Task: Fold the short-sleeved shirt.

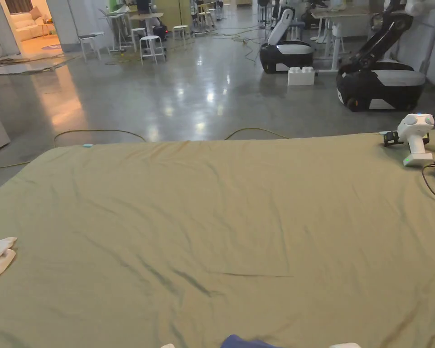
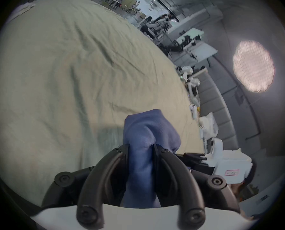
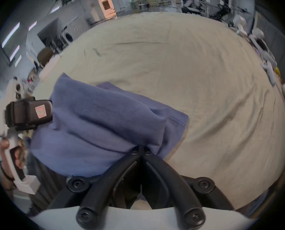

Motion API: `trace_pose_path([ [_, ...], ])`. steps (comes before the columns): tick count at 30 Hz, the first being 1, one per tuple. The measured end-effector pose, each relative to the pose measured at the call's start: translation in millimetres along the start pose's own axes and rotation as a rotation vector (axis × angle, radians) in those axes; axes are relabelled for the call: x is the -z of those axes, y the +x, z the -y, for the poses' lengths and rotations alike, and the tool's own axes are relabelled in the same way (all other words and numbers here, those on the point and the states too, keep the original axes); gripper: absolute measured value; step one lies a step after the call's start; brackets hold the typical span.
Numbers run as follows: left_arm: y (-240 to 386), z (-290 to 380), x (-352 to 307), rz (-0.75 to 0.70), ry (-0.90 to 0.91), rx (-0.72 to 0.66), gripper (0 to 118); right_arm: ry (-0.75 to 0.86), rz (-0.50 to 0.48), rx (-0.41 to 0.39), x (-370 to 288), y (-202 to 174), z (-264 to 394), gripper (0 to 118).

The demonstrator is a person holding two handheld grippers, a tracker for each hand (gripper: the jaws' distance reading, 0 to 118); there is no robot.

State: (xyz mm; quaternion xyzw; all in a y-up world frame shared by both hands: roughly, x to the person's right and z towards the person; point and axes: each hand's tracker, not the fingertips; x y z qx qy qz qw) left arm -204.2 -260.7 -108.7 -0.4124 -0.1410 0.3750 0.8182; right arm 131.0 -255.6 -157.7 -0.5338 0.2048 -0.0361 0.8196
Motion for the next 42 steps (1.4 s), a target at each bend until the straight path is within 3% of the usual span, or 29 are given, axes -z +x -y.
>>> trace_pose_path([
  [2, -7, -11, -20, 0.022, 0.028, -0.029, 29, 0.071, -0.087, 0.082, -20, 3, 2, 0],
  [6, -41, -53, -92, -0.050, 0.119, -0.020, 29, 0.121, -0.069, 0.099, -45, 10, 8, 0],
  [11, -119, -128, -187, -0.326, 0.229, -0.055, 29, 0.128, -0.103, 0.144, -58, 12, 21, 0],
  [14, -152, -162, -216, -0.391, 0.269, -0.133, 30, 0.126, -0.101, 0.152, -62, 4, 24, 0],
  [18, -177, -180, -212, -0.481, 0.320, -0.172, 54, 0.112, -0.111, 0.185, -62, -2, 21, 0],
  [19, -179, -182, -211, -0.512, 0.309, -0.193, 54, 0.113, -0.110, 0.184, -64, -5, 21, 0],
  [20, -175, -182, -213, -0.506, 0.294, -0.213, 74, 0.117, -0.104, 0.177, -68, -7, 20, 0],
  [22, -157, -179, -225, -0.452, 0.259, -0.105, 83, 0.164, -0.074, 0.130, -80, -4, 19, 0],
  [25, -94, -165, -244, -0.635, 0.303, 0.122, 83, 0.261, -0.022, 0.130, -94, -3, 18, 0],
  [30, 23, -121, -269, -0.525, 0.434, 0.340, 83, 0.427, -0.016, 0.147, -126, 12, 12, 0],
  [34, 105, -85, -271, -0.423, 0.617, 0.590, 83, 0.638, 0.043, 0.040, -170, 3, 6, 0],
  [39, 171, -51, -257, -0.432, 0.930, 0.706, 82, 0.895, 0.101, -0.069, -232, -14, 7, 0],
  [42, 190, -35, -247, -0.493, 0.978, 0.800, 81, 0.974, 0.156, -0.125, -259, -25, 9, 0],
])
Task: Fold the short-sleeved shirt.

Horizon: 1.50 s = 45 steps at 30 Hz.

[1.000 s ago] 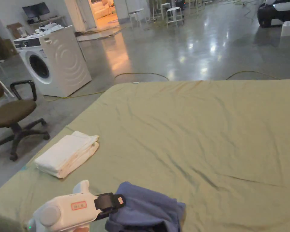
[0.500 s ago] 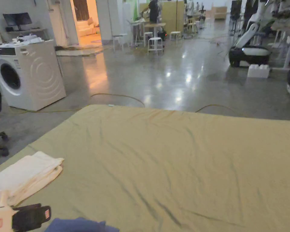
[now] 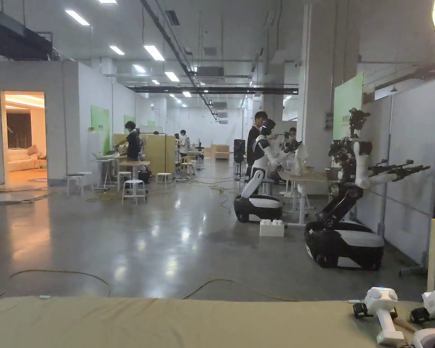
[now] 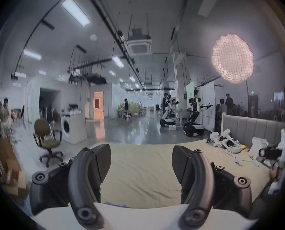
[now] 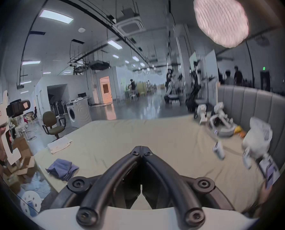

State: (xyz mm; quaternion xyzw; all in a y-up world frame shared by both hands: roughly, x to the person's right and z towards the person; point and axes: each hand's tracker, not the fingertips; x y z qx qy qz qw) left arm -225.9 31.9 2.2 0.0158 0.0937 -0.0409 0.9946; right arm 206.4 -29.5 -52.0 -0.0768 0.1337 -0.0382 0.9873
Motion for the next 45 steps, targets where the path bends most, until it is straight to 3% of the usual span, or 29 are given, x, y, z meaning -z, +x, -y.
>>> trace_pose_path([
  [2, 14, 6, -8, 0.067, -0.015, 0.042, 78, 0.045, 0.022, -0.015, -10, 1, -7, 0],
  [3, 19, 11, -9, 0.092, -0.036, 0.055, 70, 0.087, 0.038, -0.011, -15, 1, -9, 0],
  [5, 27, 17, -13, 0.099, -0.072, 0.071, 40, 0.119, 0.032, -0.005, -21, -5, -13, 0],
  [6, 28, 19, -15, 0.103, -0.074, 0.071, 32, 0.126, 0.030, -0.005, -23, -5, -14, 0],
  [7, 29, 23, -16, 0.102, -0.074, 0.070, 32, 0.133, 0.038, -0.013, -25, -5, -15, 0],
  [8, 29, 24, -18, 0.093, -0.074, 0.067, 12, 0.139, 0.050, -0.025, -25, -10, -18, 0],
  [9, 29, 25, -20, 0.085, -0.060, 0.059, 12, 0.139, 0.054, -0.038, -26, -11, -19, 0],
  [11, 26, 22, -18, 0.113, -0.062, 0.069, 0, 0.138, 0.062, -0.058, -26, -13, -20, 0],
  [28, 29, 6, -24, 0.062, 0.068, -0.031, 0, 0.125, 0.053, -0.053, -24, -19, -25, 0],
  [29, 30, 5, -25, 0.046, 0.079, -0.036, 2, 0.124, 0.059, -0.058, -23, -20, -25, 2],
  [30, 30, 5, -26, 0.042, 0.084, -0.041, 12, 0.126, 0.073, -0.063, -23, -21, -25, 17],
  [31, 29, 5, -25, 0.047, 0.085, -0.046, 29, 0.129, 0.074, -0.063, -24, -19, -25, 38],
  [32, 27, 4, -25, 0.068, 0.085, -0.056, 59, 0.130, 0.068, -0.057, -25, -14, -26, 63],
  [33, 26, 4, -24, 0.087, 0.079, -0.064, 78, 0.122, 0.047, -0.036, -24, -12, -27, 70],
  [34, 27, 4, -23, 0.091, 0.074, -0.071, 88, 0.123, 0.031, -0.016, -24, -11, -28, 70],
  [37, 30, 5, -23, 0.090, 0.078, -0.084, 94, 0.144, 0.049, 0.000, -26, -12, -32, 74],
  [40, 30, 6, -21, 0.110, 0.078, -0.093, 112, 0.159, 0.077, -0.024, -26, -9, -32, 118],
  [45, 32, 5, -22, 0.097, 0.091, -0.075, 114, 0.180, 0.077, -0.022, -34, -3, -33, 118],
])
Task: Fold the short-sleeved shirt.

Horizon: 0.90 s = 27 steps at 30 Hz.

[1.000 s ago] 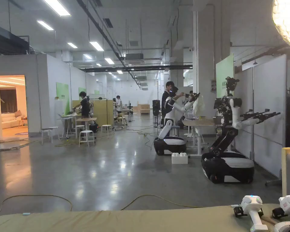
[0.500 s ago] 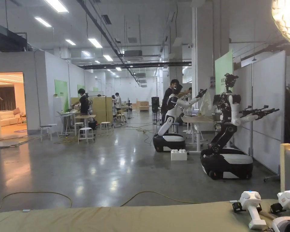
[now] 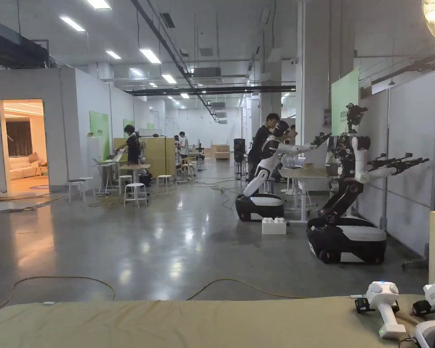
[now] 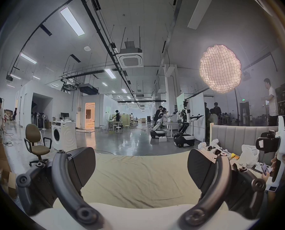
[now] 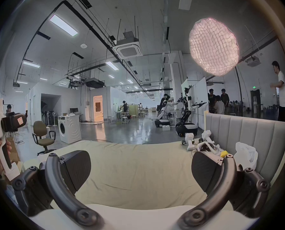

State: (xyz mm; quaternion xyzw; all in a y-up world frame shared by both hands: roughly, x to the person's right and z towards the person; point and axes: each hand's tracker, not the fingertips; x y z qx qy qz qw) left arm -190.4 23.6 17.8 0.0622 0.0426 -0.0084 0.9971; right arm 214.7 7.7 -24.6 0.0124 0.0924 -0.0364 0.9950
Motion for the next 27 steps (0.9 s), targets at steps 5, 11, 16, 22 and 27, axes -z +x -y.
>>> trace_pose_path([
  [5, -1, -1, 1, -0.008, -0.004, -0.012, 114, -0.002, 0.010, 0.013, -1, 4, 2, 118],
  [11, -4, 0, 0, -0.012, -0.013, -0.025, 114, -0.004, 0.003, 0.050, -1, 6, 6, 118],
  [16, -5, -1, 1, -0.016, -0.016, -0.022, 114, -0.017, -0.008, 0.097, 0, 9, 5, 118],
  [22, -5, 1, 2, -0.007, -0.027, -0.029, 114, -0.103, -0.097, 0.252, 8, 14, 1, 118],
  [27, -3, 0, 2, 0.001, -0.036, -0.010, 114, -0.066, -0.046, 0.110, 6, 1, 5, 118],
])
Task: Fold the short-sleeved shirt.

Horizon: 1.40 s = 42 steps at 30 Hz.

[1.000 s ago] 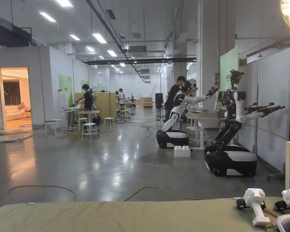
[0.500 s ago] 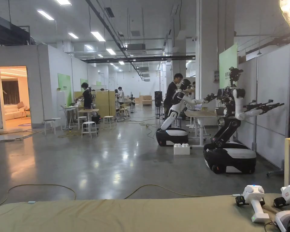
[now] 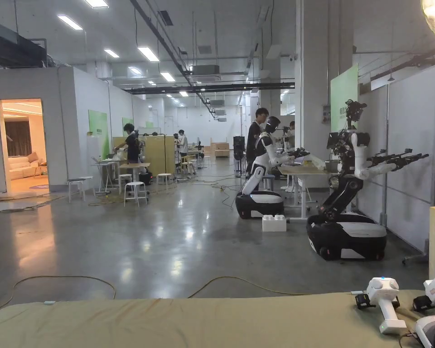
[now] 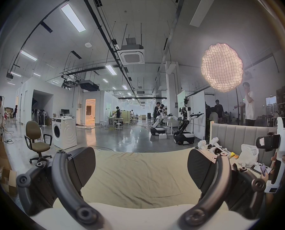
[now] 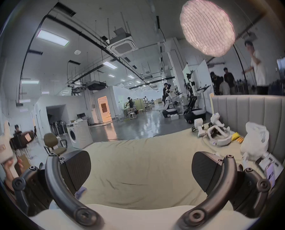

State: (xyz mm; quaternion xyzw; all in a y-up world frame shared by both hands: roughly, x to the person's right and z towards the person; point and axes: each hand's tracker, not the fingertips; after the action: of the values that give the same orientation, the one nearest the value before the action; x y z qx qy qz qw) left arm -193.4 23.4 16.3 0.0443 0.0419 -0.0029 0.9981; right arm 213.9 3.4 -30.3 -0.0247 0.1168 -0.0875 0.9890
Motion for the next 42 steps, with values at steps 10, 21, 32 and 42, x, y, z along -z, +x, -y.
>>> trace_pose_path([
  [10, 2, -1, 3, 0.033, -0.016, -0.014, 114, -0.032, -0.014, -0.069, 2, -15, 3, 118],
  [21, 3, -1, 7, 0.066, -0.038, -0.098, 114, -0.221, 0.113, 0.237, 10, -27, -32, 118],
  [32, 9, -16, 3, 0.090, -0.038, -0.050, 114, -0.342, 0.235, 0.249, 19, -29, -31, 118],
  [42, 8, -14, 4, 0.077, -0.050, -0.050, 114, -0.403, 0.172, 0.260, 25, -18, -30, 118],
])
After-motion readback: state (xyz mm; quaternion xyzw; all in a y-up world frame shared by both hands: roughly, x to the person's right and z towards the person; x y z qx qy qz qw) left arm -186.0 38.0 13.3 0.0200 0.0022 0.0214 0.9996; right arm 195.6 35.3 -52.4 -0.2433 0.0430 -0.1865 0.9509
